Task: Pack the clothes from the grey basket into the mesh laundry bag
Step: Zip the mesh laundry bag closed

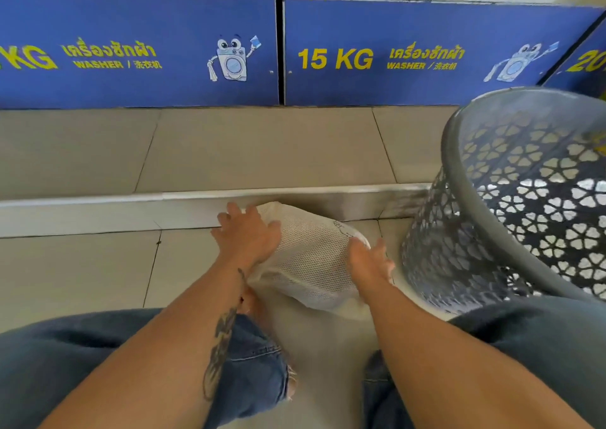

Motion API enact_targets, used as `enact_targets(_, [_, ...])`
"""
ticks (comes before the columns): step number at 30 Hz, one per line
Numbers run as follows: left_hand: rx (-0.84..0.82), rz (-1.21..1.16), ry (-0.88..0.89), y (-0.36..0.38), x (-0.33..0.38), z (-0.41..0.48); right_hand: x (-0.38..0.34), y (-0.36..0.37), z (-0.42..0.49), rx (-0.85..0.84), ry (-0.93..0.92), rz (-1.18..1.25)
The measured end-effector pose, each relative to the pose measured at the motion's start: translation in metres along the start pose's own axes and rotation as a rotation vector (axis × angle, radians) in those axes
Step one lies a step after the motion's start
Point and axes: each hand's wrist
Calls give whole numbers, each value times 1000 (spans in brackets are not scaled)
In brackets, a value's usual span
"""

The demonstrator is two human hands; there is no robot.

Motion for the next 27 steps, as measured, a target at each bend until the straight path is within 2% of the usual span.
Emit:
enact_targets(1, [-18, -96, 5, 6, 4, 8, 0, 2, 11, 19, 33, 52])
enact_targets(3, [-176, -341, -44, 19, 13, 19, 9, 6, 32, 21, 96, 109])
enact_targets(4, [-285, -434, -69, 27, 16, 22, 18, 8, 43, -27, 124, 123])
enact_targets(6, [-438, -465, -82, 44, 20, 19, 36, 15, 60, -221, 204, 188])
enact_targets(8, [-475, -464, -100, 54, 15, 16, 60, 26, 87, -345, 247, 259])
enact_targets(10, [-436, -522, -98, 51, 5, 15, 53, 30, 77, -374, 169, 233])
enact_targets(15, [-262, -586, -53, 16, -14, -14, 15, 12, 2, -380, -171, 119])
enact_targets(22, [-40, -726, 96, -67, -25, -76, -32, -46, -82, -271, -551, 159])
enact_targets(27, [148, -757, 235, -134, -40, -93, -98, -65, -116, -205, -798, 96])
Point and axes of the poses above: each hand's wrist, its own z-axis towards the middle knuckle, its own y-axis out of the palm, x = y × z, and after that the axes turned 10 degrees about z, right-handed
